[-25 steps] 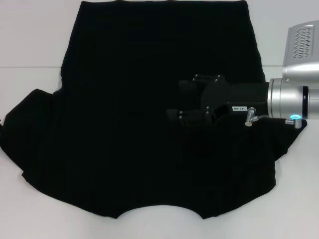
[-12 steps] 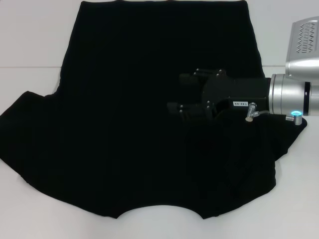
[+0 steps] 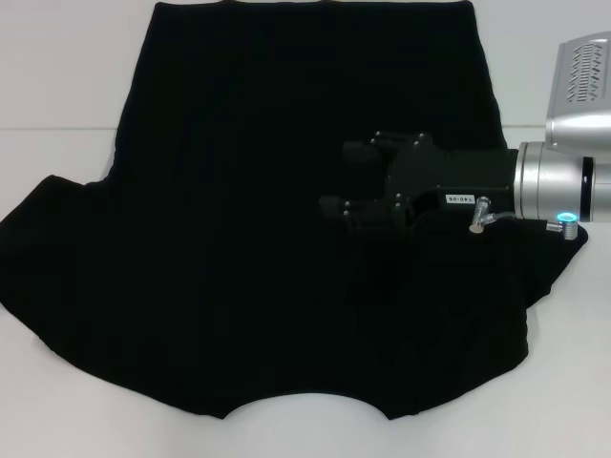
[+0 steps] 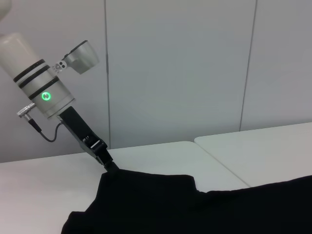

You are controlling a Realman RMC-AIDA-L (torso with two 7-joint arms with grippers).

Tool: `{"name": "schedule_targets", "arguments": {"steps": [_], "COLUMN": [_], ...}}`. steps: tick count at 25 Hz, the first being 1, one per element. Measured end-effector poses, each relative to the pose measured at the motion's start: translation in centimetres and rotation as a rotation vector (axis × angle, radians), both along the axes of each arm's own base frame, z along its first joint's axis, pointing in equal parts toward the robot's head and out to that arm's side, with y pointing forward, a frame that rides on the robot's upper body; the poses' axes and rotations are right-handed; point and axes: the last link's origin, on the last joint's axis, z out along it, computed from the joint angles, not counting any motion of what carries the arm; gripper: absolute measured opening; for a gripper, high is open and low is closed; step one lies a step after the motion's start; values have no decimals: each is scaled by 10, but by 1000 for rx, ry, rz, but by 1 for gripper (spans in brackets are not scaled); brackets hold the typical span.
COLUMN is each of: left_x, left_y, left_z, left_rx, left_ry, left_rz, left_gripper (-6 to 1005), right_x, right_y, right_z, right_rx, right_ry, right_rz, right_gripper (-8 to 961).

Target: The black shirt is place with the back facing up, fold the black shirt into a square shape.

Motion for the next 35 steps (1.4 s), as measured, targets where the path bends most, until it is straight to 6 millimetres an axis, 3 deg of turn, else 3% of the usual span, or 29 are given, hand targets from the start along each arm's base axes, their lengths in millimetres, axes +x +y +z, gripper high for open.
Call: {"name": "schedule_targets", "arguments": {"steps": [14, 23, 28, 35], "left_x": [35, 85, 118, 124], "left_y": [23, 52, 53, 45], "left_z": [-7, -40, -81, -104], "left_rx": [-21, -121, -246, -307], "left_ry": [-66, -95, -93, -82], "left_rz": [-149, -314, -430, -468], "left_gripper": [31, 36, 40, 45], "right_x": [6, 12, 16, 19], "right_y": [-1, -4, -4, -2], "right_z": [2, 4, 7, 17], "right_rx": [7, 11, 25, 58], "right_ry": [11, 18, 28, 59], "right_rz": [-21, -37, -51, -71], "right_gripper": [881, 881, 882, 882]}}
